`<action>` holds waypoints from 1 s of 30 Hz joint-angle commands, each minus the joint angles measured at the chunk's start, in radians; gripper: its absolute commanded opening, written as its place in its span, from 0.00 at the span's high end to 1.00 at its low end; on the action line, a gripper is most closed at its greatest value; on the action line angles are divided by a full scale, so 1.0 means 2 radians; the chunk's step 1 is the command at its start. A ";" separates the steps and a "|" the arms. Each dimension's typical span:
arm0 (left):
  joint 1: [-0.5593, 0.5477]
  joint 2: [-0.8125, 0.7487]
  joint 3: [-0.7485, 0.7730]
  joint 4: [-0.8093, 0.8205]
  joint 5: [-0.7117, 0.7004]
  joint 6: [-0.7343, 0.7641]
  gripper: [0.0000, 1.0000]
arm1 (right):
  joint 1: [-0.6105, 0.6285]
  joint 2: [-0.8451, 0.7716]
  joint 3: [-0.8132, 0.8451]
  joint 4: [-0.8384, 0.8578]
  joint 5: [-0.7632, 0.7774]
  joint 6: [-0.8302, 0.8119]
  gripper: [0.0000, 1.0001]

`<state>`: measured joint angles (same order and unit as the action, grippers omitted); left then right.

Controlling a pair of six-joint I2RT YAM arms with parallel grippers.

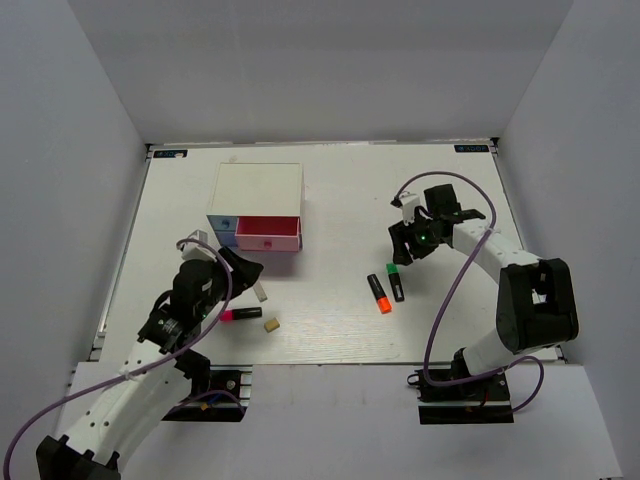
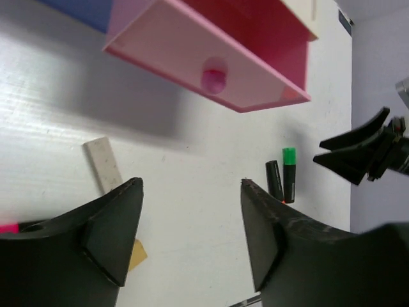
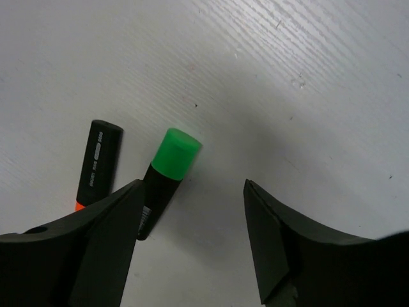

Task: Sort the stationery into containers
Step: Pick up the pen from the center of the board.

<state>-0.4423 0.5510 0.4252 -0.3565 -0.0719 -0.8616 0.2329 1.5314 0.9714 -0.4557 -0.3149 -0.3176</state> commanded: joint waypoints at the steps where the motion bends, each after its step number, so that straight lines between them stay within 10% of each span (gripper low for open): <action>1: -0.002 -0.009 -0.001 -0.068 -0.034 -0.057 0.25 | 0.009 -0.009 -0.006 -0.030 0.024 0.002 0.30; 20: 0.003 -0.068 -0.015 -0.175 -0.093 -0.236 0.19 | 0.081 0.046 -0.043 0.006 0.088 0.075 0.31; 24: 0.003 -0.063 -0.015 -0.185 -0.098 -0.279 0.18 | 0.091 0.052 -0.050 0.017 0.107 0.087 0.38; 30: 0.003 -0.020 -0.009 -0.191 -0.102 -0.309 0.18 | 0.093 0.043 -0.038 0.012 0.092 0.071 0.76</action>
<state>-0.4416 0.4732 0.4007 -0.7063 -0.2489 -1.4113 0.4107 1.6119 0.8993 -0.4202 -0.1223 -0.1654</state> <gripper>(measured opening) 0.822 0.308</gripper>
